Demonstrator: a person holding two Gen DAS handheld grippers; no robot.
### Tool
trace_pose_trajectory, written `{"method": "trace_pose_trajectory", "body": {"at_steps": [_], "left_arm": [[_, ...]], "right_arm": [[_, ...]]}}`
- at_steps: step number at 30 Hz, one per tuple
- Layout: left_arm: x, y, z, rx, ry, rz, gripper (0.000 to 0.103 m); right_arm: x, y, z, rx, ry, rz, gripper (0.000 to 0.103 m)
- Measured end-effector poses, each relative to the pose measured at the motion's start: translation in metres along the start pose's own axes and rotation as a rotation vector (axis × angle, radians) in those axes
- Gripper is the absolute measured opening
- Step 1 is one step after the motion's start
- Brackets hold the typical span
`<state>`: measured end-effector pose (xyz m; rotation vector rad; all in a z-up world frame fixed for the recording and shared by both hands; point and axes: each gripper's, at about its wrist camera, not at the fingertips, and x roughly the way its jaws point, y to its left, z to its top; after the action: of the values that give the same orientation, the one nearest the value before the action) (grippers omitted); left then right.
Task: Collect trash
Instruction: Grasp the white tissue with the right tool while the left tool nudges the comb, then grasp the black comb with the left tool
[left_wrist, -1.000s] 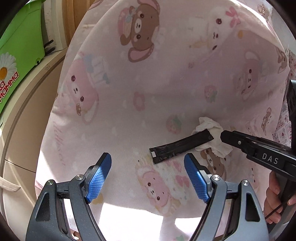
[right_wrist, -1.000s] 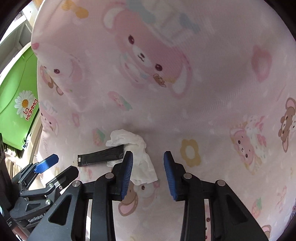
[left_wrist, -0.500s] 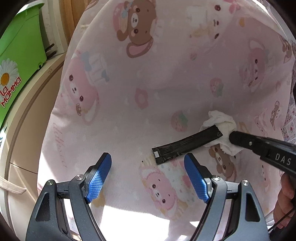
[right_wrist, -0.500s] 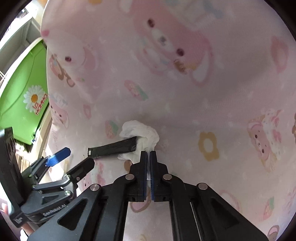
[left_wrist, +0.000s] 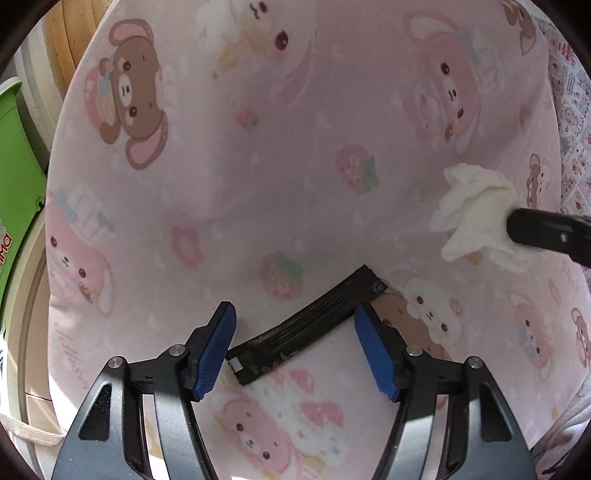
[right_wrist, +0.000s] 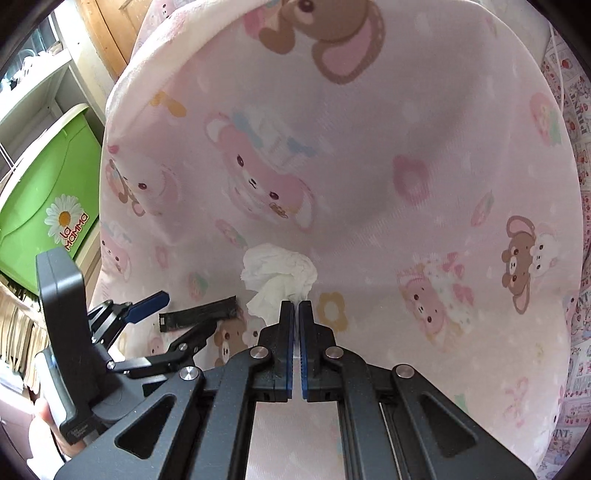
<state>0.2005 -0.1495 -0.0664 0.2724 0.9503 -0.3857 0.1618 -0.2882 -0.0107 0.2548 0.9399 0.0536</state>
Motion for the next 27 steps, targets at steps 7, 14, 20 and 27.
{"method": "trace_pose_trajectory", "body": {"at_steps": [7, 14, 20, 27], "left_arm": [[0.008, 0.004, 0.008, -0.06, 0.003, -0.022, 0.049], [-0.011, -0.003, 0.011, -0.066, 0.053, -0.074, 0.0], [-0.021, 0.0, 0.007, -0.067, 0.047, -0.079, 0.0], [-0.021, 0.027, 0.004, -0.121, 0.055, -0.111, 0.0]], "right_arm": [[-0.012, -0.021, -0.002, 0.01, -0.005, 0.005, 0.003], [-0.023, -0.033, -0.001, 0.013, -0.023, -0.004, 0.003], [-0.025, -0.03, -0.003, -0.004, -0.023, -0.013, 0.003], [-0.022, -0.026, -0.003, -0.002, -0.026, -0.016, 0.003]]}}
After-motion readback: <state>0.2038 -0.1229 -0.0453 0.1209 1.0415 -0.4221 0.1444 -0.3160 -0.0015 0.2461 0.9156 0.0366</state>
